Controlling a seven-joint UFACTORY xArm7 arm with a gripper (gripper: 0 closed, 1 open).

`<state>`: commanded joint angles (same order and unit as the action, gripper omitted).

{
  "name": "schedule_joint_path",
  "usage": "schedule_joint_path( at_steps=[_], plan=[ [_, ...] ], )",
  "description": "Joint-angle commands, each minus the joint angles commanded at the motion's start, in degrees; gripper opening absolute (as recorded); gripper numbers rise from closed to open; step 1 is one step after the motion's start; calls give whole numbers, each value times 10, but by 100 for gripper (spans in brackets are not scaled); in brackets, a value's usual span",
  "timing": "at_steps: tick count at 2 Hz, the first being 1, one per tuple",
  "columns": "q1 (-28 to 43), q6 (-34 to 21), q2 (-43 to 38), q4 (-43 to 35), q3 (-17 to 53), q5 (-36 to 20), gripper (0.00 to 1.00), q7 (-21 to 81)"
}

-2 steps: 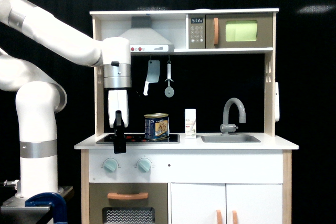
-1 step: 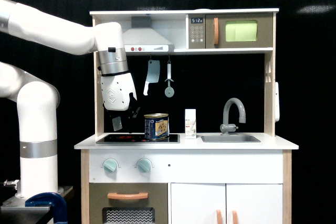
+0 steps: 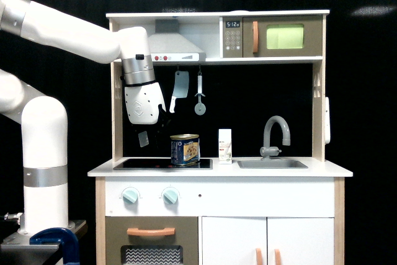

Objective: Put the canned spam into the sink

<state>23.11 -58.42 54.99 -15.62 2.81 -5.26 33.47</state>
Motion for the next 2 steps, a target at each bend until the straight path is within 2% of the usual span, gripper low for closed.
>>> schedule_joint_path(
  at_steps=[2],
  plan=[
    [50, 79, -165, -94, -69, -39, 100, -76]
  ],
)
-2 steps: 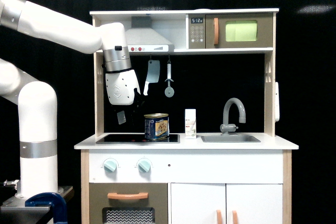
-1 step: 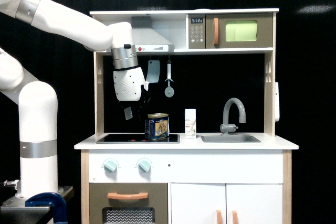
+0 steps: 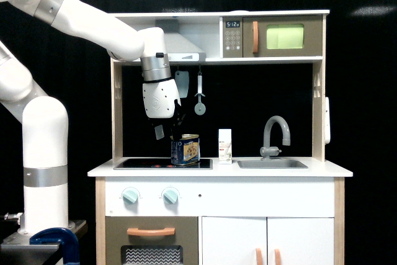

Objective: Put the canned spam into the sink

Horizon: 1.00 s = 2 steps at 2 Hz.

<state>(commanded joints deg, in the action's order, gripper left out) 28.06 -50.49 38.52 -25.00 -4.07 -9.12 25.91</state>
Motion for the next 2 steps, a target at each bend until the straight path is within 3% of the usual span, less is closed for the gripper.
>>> schedule_joint_path(
  at_steps=[2],
  plan=[
    [7, 62, -116, -56, -23, -4, 100, -23]
  ],
)
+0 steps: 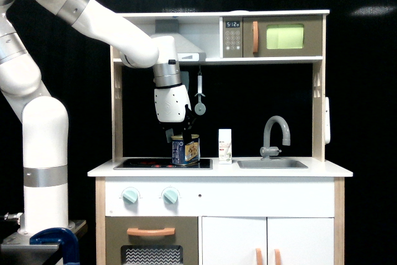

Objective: Put the canned spam into the sink

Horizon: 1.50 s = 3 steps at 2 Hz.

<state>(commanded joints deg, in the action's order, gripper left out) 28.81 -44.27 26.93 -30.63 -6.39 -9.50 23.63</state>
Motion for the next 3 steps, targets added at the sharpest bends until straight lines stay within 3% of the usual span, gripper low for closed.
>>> schedule_joint_path(
  at_steps=[1, 2, 3],
  plan=[
    [9, 32, -43, -14, -27, -2, 100, -31],
    [-38, -102, 106, 14, 94, 37, 0, 93],
    [-41, -51, -154, -184, 165, 14, 0, 190]
  ],
)
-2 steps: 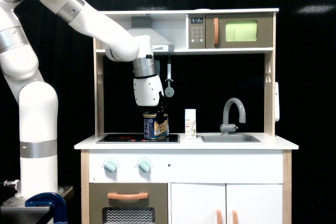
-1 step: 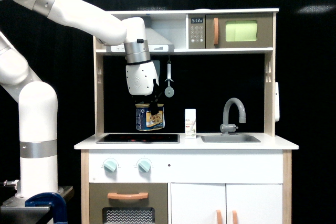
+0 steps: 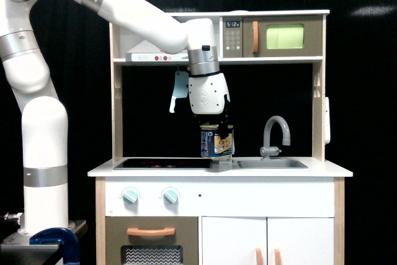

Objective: Put the canned spam into the sink

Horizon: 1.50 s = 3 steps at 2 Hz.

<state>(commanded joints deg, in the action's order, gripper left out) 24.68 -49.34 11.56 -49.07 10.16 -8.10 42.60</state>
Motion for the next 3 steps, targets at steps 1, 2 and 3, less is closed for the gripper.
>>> schedule_joint_path(
  at_steps=[1, 2, 3],
  plan=[
    [10, -12, -148, -162, -29, -20, 0, -30],
    [8, 8, -196, -192, -50, -22, 100, -46],
    [-2, 14, -160, -150, -59, -18, 100, -45]
  ],
)
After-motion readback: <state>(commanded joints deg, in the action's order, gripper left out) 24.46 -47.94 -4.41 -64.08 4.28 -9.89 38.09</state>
